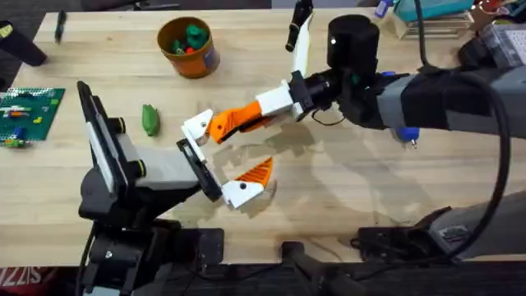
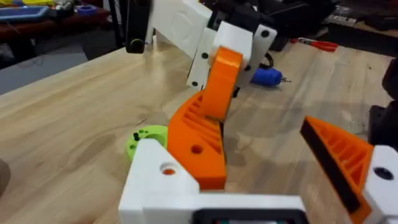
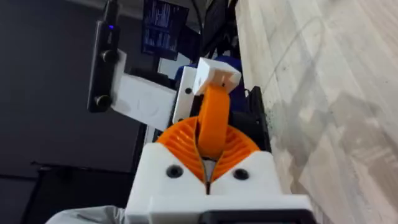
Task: Pick up the gripper from the table and insert it into the empty holder that is missing its gripper. Then pick up a screw, insert it into the mounting hole, and use the screwdriver to tighten it. Finally, clean up the table by picking up the vegetable and placing it into the bucket.
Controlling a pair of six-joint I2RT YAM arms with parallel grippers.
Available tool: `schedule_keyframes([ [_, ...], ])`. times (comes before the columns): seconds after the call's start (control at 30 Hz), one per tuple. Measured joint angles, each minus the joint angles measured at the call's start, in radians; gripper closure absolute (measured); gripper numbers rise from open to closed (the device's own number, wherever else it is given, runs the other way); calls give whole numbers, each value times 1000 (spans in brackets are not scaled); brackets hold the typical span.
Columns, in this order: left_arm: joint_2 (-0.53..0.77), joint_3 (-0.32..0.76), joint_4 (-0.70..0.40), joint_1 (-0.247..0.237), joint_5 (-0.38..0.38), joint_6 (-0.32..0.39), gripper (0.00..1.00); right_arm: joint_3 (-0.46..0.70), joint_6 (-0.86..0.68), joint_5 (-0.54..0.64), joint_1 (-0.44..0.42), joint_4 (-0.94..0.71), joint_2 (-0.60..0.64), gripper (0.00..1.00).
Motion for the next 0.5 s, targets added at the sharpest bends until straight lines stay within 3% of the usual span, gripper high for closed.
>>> schedule_keyframes([
  [0.5, 0, 0, 1, 8, -39, -9, 15, -2, 126, 58, 28, 97, 35, 993],
])
